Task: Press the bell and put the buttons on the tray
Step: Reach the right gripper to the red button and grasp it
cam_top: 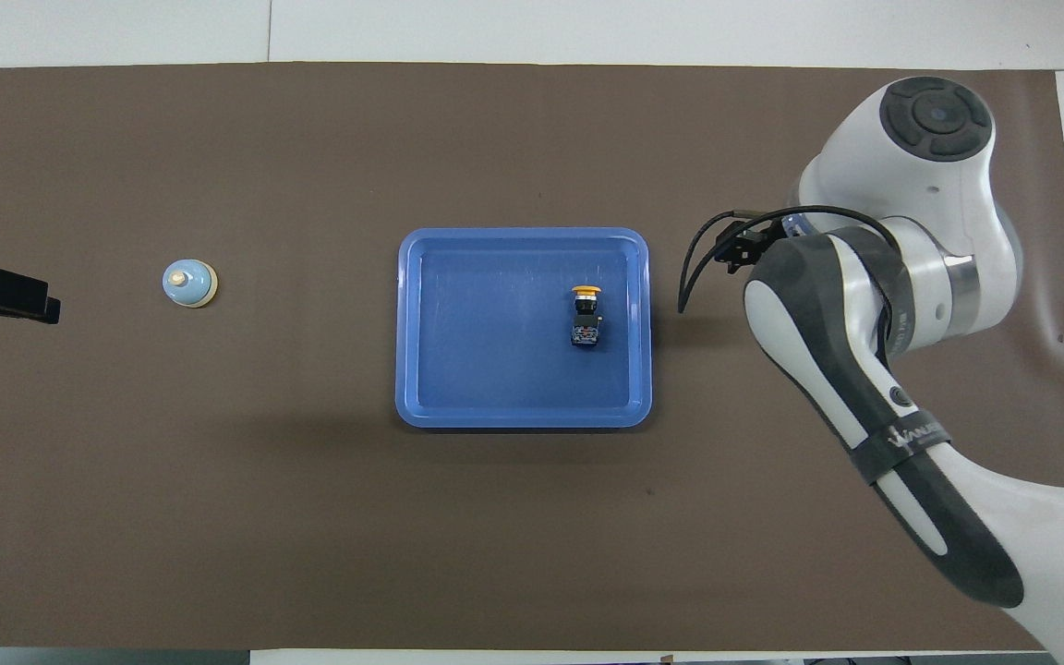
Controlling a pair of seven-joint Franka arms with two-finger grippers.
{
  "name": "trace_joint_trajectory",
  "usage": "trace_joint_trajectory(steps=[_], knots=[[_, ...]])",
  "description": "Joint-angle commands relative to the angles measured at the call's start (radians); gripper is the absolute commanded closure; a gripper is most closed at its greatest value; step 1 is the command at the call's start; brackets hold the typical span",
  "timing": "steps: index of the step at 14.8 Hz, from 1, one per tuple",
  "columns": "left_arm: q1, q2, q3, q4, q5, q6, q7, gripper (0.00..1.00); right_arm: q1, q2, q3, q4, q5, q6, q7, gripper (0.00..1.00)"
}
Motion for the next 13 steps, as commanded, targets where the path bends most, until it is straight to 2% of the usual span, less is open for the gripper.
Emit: trace_joint_trajectory(steps=[1,3,6,13], knots=[[0.0,-0.006,0.003,0.005,0.0,0.001,0.007,0.0,-0.06,-0.046,0.012,-0.121,-0.015,0.098,-0.073,0.0],[0.0,-0.006,0.003,0.005,0.0,0.001,0.007,0.0,-0.094,-0.046,0.012,-0.196,-0.015,0.212,-0.13,0.0],[0.0,-0.006,0.003,0.005,0.0,0.001,0.007,0.0,-0.098,-0.006,0.012,-0.238,-0.015,0.345,-0.174,0.0],[0.0,-0.006,0.003,0.005,0.0,0.001,0.007,0.0,-0.098,0.049,0.012,-0.25,-0.016,0.46,-0.184,0.0]])
